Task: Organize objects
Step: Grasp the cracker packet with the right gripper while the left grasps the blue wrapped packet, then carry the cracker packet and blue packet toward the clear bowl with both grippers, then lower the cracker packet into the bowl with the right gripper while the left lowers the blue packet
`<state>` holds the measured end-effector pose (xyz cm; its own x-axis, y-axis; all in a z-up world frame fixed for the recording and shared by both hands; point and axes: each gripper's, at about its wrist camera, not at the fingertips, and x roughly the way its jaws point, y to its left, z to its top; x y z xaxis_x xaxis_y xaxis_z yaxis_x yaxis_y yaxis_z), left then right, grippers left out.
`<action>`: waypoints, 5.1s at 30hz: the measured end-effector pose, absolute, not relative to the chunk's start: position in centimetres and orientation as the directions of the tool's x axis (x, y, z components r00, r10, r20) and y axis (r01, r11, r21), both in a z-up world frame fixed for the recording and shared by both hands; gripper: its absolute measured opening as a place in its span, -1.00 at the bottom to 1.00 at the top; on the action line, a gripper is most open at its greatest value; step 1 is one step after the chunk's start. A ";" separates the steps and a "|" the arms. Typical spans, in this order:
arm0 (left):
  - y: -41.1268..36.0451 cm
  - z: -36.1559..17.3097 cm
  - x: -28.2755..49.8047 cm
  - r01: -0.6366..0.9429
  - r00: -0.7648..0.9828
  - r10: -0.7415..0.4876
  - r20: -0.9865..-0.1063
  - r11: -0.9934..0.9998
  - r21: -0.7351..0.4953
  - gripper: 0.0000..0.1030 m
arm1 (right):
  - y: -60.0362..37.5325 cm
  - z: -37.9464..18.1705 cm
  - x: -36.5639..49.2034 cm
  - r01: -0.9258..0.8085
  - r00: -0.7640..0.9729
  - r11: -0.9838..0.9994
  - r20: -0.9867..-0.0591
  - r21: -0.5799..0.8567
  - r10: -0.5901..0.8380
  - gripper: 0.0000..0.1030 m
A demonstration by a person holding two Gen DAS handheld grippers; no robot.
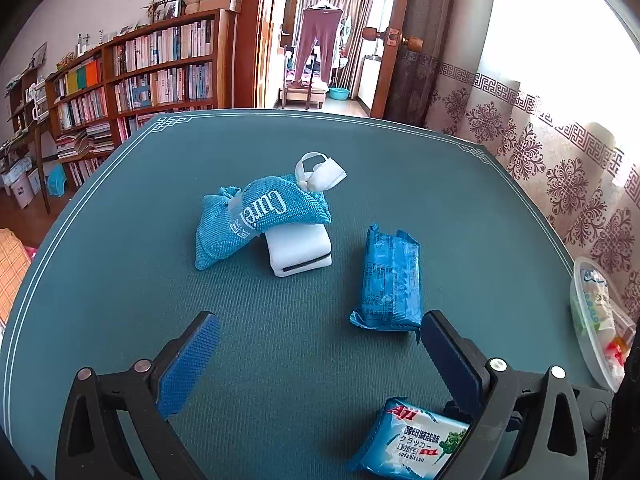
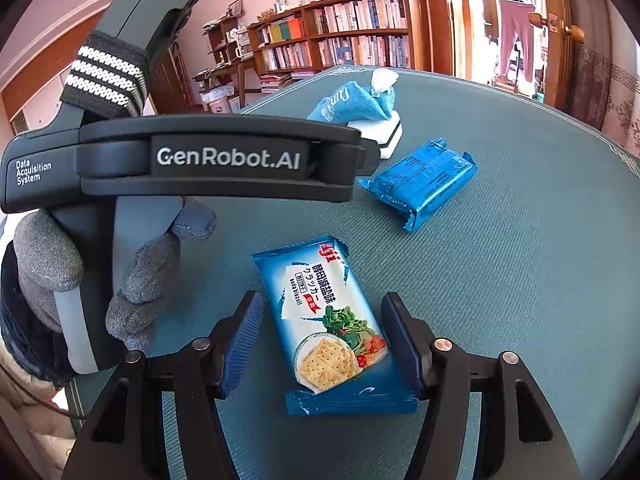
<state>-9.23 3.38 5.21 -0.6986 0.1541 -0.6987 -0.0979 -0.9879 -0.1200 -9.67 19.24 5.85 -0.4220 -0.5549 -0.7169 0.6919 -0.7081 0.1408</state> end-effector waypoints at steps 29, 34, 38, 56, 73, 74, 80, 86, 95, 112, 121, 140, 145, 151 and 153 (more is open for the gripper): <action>9.3 3.5 -12.5 -0.210 -0.656 0.114 -0.746 -0.977 0.035 0.71 | 26.2 6.4 -9.4 0.433 -0.587 -0.897 -0.729 0.083 -0.351 -0.14; 10.0 2.6 -13.7 -0.209 -0.634 0.106 -0.766 -0.977 0.038 0.52 | 26.3 6.2 -9.4 0.434 -0.584 -0.895 -0.724 0.105 -0.368 -0.14; 9.9 2.3 -14.4 -0.200 -0.625 0.107 -0.773 -0.979 0.026 0.34 | 26.4 6.1 -9.3 0.433 -0.583 -0.894 -0.722 0.113 -0.373 -0.14; 10.3 3.2 -12.9 -0.230 -0.652 0.153 -0.743 -0.973 0.001 -0.16 | 26.7 6.1 -9.4 0.424 -0.589 -0.898 -0.716 0.120 -0.374 -0.14; 12.0 4.9 -9.7 -0.289 -0.661 0.226 -0.716 -0.957 -0.035 -0.16 | 30.6 9.0 -8.2 0.333 -0.661 -0.928 -0.659 0.170 -0.358 -0.15; 12.1 5.0 -9.6 -0.292 -0.660 0.229 -0.716 -0.956 -0.036 -0.16 | 30.9 9.1 -8.0 0.321 -0.667 -0.931 -0.657 0.172 -0.351 -0.15; 13.0 5.2 -8.9 -0.318 -0.652 0.249 -0.716 -0.947 -0.041 -0.16 | 34.3 10.0 -7.5 0.235 -0.703 -0.952 -0.642 0.195 -0.305 -0.15; 14.1 5.3 -8.3 -0.348 -0.641 0.270 -0.718 -0.937 -0.041 -0.17 | 38.0 11.0 -6.6 0.138 -0.746 -0.969 -0.623 0.203 -0.237 -0.15; 15.8 5.4 -7.3 -0.391 -0.626 0.295 -0.721 -0.920 -0.037 -0.16 | 43.2 12.3 -5.9 -0.017 -0.797 -0.975 -0.591 0.224 -0.121 -0.14; 18.3 5.1 -5.9 -0.454 -0.594 0.331 -0.733 -0.890 -0.034 -0.17 | 46.0 12.8 -5.3 -0.175 -0.840 -0.971 -0.539 0.164 0.061 -0.11; 21.0 5.2 -4.7 -0.517 -0.563 0.371 -0.739 -0.855 -0.036 -0.16 | 45.5 12.2 -3.5 -0.188 -0.843 -0.981 -0.522 0.057 0.131 -0.11; 28.9 6.8 -3.9 -0.633 -0.480 0.496 -0.723 -0.767 -0.106 -0.16 | 46.7 12.1 -1.9 -0.187 -0.858 -0.980 -0.498 0.067 0.130 -0.11; 30.5 7.1 -4.4 -0.649 -0.450 0.536 -0.714 -0.746 -0.151 -0.16 | 47.3 12.3 -1.8 -0.199 -0.860 -0.976 -0.493 0.085 0.133 -0.11; 31.7 6.3 -5.6 -0.642 -0.403 0.593 -0.697 -0.726 -0.247 -0.08 | 48.1 12.5 -1.5 -0.229 -0.862 -0.968 -0.485 0.106 0.151 -0.11; 31.8 5.9 -5.8 -0.636 -0.400 0.602 -0.691 -0.726 -0.264 0.02 | 48.2 12.5 -1.4 -0.234 -0.862 -0.966 -0.484 0.109 0.154 -0.11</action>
<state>-5.85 31.76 5.94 -0.4003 0.6018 -0.6911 -0.6356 -0.7256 -0.2637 -1.43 48.25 12.51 -0.8616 0.1537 -0.4837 -0.2336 -0.9662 0.1091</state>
